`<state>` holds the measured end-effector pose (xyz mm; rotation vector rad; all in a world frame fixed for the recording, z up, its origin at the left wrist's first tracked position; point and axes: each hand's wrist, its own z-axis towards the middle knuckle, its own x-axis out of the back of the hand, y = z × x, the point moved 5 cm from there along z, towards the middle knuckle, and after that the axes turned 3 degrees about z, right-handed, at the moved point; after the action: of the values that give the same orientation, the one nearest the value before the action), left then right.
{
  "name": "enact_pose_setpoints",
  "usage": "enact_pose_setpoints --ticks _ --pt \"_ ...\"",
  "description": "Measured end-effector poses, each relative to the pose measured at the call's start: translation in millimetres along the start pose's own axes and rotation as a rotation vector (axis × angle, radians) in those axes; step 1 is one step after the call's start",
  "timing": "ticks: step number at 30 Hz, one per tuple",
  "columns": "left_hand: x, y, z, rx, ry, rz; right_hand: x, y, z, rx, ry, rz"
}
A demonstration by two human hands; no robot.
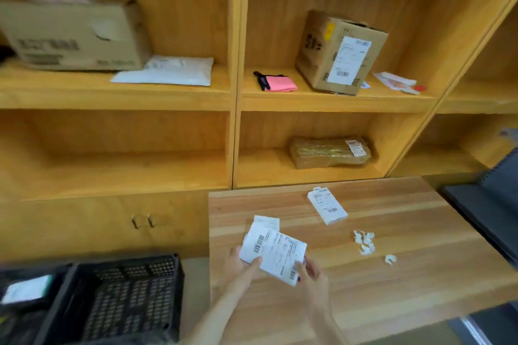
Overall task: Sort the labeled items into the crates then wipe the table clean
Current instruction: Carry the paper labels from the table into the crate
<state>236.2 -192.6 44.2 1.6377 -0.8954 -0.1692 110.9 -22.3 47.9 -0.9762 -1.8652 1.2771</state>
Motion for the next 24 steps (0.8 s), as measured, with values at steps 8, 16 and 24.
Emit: enact_pose_setpoints --ticks 8,16,24 --pt "144 -61 -13 0.004 0.137 -0.098 -144 9 -37 0.017 -0.147 -0.065" --pt "253 -110 -19 0.08 0.278 -0.1 -262 5 -59 0.025 -0.283 -0.094" --pt "313 -157 -6 0.156 0.39 -0.123 -348 14 -58 0.024 -0.369 -0.24"
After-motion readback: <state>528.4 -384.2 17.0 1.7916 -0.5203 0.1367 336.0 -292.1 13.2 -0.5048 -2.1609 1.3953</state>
